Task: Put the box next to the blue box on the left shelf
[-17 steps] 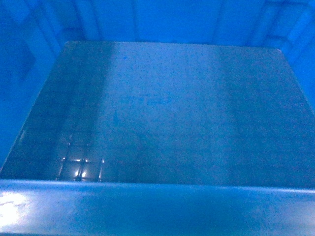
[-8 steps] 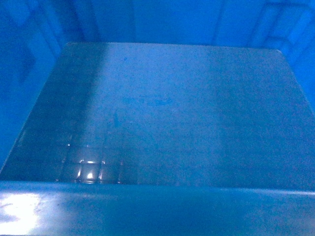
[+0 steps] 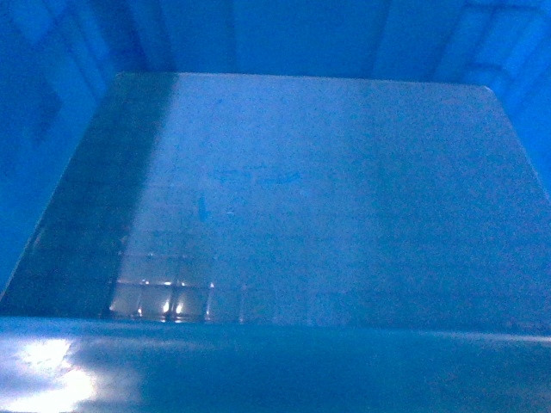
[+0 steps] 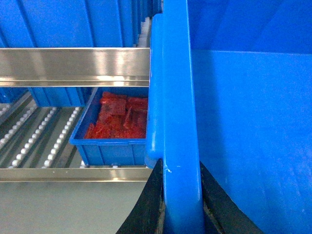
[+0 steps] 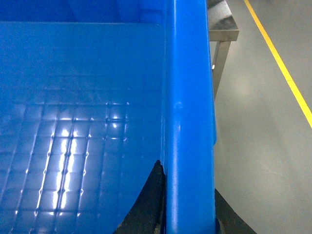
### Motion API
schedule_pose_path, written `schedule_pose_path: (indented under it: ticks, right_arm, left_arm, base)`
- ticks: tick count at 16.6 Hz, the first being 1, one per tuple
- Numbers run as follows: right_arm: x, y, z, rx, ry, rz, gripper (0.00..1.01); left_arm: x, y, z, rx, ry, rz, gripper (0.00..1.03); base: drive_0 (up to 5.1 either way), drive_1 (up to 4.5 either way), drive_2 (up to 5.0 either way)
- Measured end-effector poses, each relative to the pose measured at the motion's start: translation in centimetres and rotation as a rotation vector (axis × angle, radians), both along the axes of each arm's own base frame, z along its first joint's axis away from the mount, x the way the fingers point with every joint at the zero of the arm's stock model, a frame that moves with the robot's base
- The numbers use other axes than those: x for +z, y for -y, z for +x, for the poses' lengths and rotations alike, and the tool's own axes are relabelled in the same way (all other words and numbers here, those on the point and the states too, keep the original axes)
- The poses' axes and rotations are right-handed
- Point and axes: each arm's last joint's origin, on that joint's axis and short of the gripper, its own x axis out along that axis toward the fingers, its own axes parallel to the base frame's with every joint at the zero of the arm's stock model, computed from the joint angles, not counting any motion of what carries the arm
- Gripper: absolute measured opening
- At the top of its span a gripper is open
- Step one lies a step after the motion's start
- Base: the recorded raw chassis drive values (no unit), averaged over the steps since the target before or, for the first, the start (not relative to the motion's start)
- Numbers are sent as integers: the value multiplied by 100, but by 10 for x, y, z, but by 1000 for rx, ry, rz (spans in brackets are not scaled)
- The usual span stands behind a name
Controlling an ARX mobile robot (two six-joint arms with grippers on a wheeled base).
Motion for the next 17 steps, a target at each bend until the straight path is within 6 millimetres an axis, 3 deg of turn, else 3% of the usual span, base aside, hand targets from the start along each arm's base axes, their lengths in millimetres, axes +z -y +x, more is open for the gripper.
schedule_pose_path:
  ticks: [17]
  right_arm:
    - [0,0,0,0,0,0,9]
  left_arm:
    - [0,0,0,0,0,0,8]
  base:
    - [-504,237,237]
